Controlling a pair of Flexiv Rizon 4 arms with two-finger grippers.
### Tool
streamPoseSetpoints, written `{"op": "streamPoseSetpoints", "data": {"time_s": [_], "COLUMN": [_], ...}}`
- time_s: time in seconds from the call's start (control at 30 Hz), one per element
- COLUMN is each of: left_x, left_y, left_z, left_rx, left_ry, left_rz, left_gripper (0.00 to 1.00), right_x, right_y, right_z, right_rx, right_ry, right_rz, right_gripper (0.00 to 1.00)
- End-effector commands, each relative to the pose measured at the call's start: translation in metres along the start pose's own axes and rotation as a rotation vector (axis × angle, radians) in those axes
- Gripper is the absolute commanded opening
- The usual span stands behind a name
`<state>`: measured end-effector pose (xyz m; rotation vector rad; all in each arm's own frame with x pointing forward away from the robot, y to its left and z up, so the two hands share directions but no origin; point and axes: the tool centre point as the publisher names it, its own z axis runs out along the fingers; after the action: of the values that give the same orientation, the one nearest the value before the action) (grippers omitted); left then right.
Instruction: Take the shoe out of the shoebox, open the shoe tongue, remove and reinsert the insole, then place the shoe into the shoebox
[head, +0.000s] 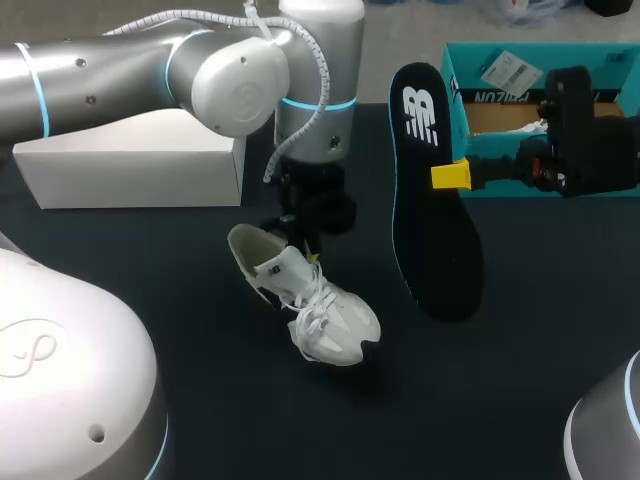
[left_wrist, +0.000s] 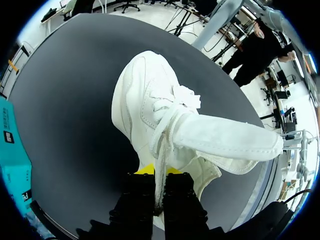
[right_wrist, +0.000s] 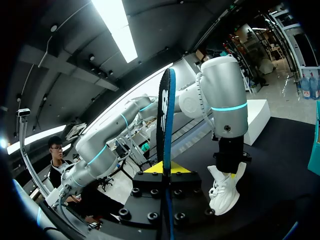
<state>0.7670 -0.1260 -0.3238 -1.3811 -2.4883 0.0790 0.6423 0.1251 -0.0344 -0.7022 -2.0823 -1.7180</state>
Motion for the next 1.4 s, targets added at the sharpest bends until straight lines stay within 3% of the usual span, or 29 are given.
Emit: {"op": "streamPoseSetpoints", "data": {"time_s": [0.03, 0.2, 0.27, 0.47, 0.6, 1.0, 1.4], "left_x": [-0.002, -0.006, -0.010, -0.011, -0.014, -0.012, -0.011], "left_y": [-0.005, -0.022, -0.026, -0.021, -0.014, -0.025, -0.031], "left_z": [0.000, 0.005, 0.006, 0.007, 0.010, -0.007, -0.017], "left_rx": [0.112, 0.004, 0.001, -0.036, -0.034, -0.211, -0.230], "left_ry": [0.410, 0.681, 0.753, 0.839, 0.893, 0.862, 0.854], "left_rz": [1.548, 1.635, 1.672, 1.746, 1.619, 1.290, 1.045], "left_gripper": [0.00, 0.00, 0.00, 0.00, 0.00, 0.00, 0.00], "right_x": [-0.001, -0.001, -0.001, -0.001, -0.001, -0.001, -0.001], "right_y": [0.000, 0.000, 0.000, 0.000, 0.000, 0.000, 0.000], "right_z": [0.002, 0.002, 0.002, 0.002, 0.002, 0.002, 0.002], "right_rx": [0.000, 0.000, 0.000, 0.000, 0.000, 0.000, 0.000], "right_ry": [-0.001, -0.001, -0.001, -0.001, -0.001, -0.001, -0.001], "right_rz": [0.001, 0.001, 0.001, 0.001, 0.001, 0.001, 0.001], "right_gripper": [0.00, 0.00, 0.00, 0.00, 0.00, 0.00, 0.00]}}
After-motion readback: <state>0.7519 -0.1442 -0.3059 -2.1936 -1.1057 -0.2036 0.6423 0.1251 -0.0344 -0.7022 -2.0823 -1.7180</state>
